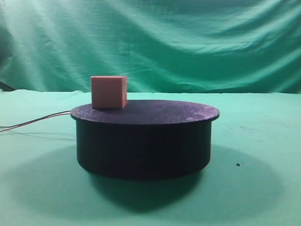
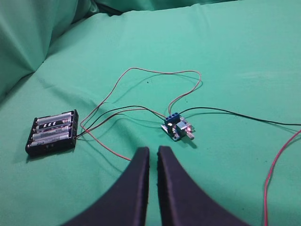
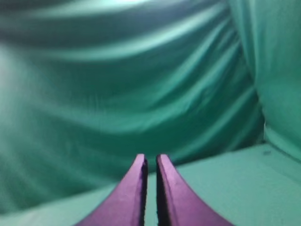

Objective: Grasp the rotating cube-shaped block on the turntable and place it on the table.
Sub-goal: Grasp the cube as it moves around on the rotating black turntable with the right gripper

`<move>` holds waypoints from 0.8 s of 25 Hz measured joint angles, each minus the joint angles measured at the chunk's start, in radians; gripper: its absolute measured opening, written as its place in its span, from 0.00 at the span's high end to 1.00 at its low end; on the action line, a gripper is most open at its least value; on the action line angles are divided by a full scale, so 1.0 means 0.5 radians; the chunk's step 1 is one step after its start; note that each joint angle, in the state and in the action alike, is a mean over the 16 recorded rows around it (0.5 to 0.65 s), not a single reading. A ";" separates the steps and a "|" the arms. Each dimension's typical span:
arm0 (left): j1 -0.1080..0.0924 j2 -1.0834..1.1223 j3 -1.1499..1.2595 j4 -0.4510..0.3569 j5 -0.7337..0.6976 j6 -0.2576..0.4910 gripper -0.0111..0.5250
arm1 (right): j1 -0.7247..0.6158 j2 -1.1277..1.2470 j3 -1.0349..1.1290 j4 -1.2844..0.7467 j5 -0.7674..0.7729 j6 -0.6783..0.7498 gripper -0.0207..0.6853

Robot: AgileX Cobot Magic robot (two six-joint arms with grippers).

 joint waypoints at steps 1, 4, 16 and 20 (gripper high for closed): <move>0.000 0.000 0.000 0.000 0.000 0.000 0.98 | 0.000 0.075 -0.043 0.006 0.085 -0.021 0.90; 0.000 0.000 0.000 0.000 0.000 0.000 0.98 | 0.000 0.322 -0.160 0.019 0.352 -0.081 0.90; 0.000 0.000 0.000 0.000 0.000 0.000 0.98 | 0.183 1.223 -0.473 -0.067 0.950 -0.069 0.95; 0.000 0.000 0.000 0.000 0.000 0.000 0.98 | 0.414 1.477 -0.637 -0.307 1.061 0.144 0.97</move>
